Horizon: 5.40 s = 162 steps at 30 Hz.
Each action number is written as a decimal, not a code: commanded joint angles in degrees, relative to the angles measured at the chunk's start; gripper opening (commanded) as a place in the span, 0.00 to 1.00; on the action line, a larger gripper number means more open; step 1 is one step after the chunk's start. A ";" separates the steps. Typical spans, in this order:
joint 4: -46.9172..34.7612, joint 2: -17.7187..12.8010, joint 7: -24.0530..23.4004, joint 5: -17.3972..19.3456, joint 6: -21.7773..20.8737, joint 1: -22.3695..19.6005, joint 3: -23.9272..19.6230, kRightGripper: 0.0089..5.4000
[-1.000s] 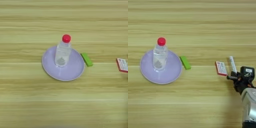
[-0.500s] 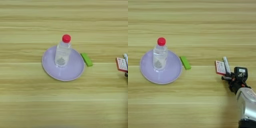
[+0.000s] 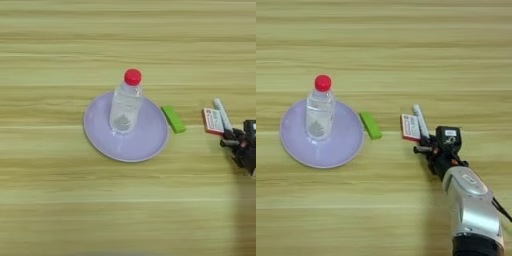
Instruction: Move the objects on the table
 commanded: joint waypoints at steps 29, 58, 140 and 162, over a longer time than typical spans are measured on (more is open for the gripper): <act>8.29 -4.11 -0.72 -0.16 -2.93 -3.18 -3.07 0.14; -7.48 -2.53 -3.20 1.37 0.15 -1.04 -3.94 0.69; -2.77 0.05 -8.05 -11.14 -13.05 -5.44 5.25 0.99; -0.93 3.25 -4.70 -6.78 -10.07 -6.09 5.71 0.99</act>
